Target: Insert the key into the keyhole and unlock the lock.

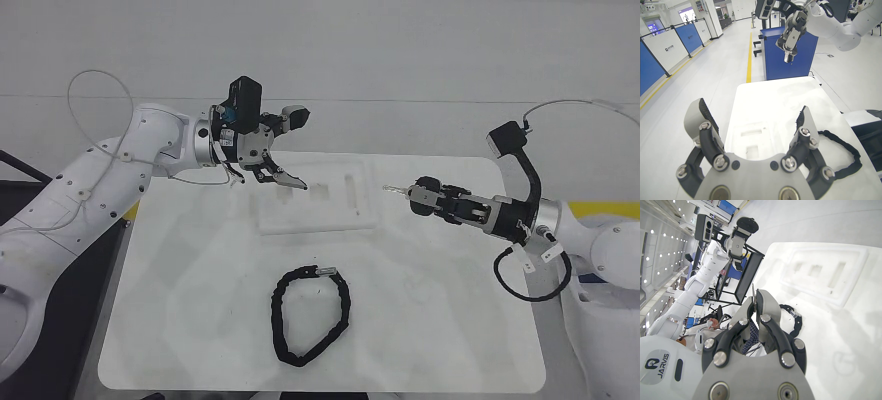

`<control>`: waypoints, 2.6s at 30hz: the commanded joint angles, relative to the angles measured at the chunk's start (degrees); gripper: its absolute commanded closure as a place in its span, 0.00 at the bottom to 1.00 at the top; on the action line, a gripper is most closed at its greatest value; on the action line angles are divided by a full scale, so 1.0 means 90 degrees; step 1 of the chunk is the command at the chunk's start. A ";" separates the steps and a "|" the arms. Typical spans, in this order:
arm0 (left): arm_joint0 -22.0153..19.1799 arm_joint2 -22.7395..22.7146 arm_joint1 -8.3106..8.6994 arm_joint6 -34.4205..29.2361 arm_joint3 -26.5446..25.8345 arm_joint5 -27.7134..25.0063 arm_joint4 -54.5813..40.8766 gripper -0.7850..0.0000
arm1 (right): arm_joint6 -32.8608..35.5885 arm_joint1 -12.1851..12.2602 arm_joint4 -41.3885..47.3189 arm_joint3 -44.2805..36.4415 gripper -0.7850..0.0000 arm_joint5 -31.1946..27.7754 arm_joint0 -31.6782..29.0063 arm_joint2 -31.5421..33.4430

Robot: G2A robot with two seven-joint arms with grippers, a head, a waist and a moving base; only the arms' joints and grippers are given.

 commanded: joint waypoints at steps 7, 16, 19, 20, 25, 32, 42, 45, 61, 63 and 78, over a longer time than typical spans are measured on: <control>0.0087 -0.0024 0.0004 -0.0059 -0.0038 0.0084 -0.0060 0.00 | 0.0000 0.0000 0.0000 0.0000 1.00 0.0000 0.0000 0.0000; 0.0850 -0.0221 0.0182 -0.1266 -0.0715 0.0184 -0.0538 0.00 | 0.0000 0.0000 0.0000 0.0000 1.00 0.0000 0.0000 0.0000; 0.1276 -0.0267 0.0298 -0.1523 -0.1048 0.0255 -0.0829 0.00 | 0.0000 0.0000 0.0000 0.0000 1.00 0.0000 0.0000 0.0000; 0.1360 -0.0279 0.0337 -0.1723 -0.1172 0.0276 -0.0779 0.00 | 0.0000 0.0000 0.0000 0.0000 1.00 0.0000 0.0000 0.0000; 0.2029 -0.0375 0.0521 -0.2129 -0.1713 0.0737 -0.0880 0.00 | 0.0000 0.0000 0.0000 0.0000 1.00 0.0000 0.0000 0.0000; 0.2870 -0.0443 0.0685 -0.2563 -0.2191 0.1331 -0.0491 0.00 | 0.0000 0.0000 0.0000 0.0000 1.00 0.0000 0.0000 0.0000; 0.3446 -0.0521 0.0553 -0.2685 -0.2074 0.1738 0.0358 0.00 | 0.0000 0.0000 0.0000 0.0000 1.00 0.0000 0.0000 0.0000; 0.3466 -0.0534 0.0446 -0.2650 -0.1883 0.1640 0.0616 0.00 | 0.0000 0.0000 0.0000 0.0000 1.00 0.0000 0.0000 0.0000; 0.3456 -0.0584 -0.0195 -0.2521 -0.1108 0.1446 0.1603 0.00 | 0.0000 0.0000 0.0000 0.0000 1.00 0.0000 0.0000 0.0000; 0.3458 -0.0612 -0.0250 -0.2507 -0.1018 0.1426 0.1673 0.00 | 0.0000 0.0000 0.0000 0.0000 1.00 0.0000 0.0000 0.0000; 0.3629 -0.0902 -0.0447 -0.2652 -0.0850 0.1323 0.2147 0.27 | 0.0000 0.0000 0.0000 0.0000 1.00 0.0000 0.0000 0.0000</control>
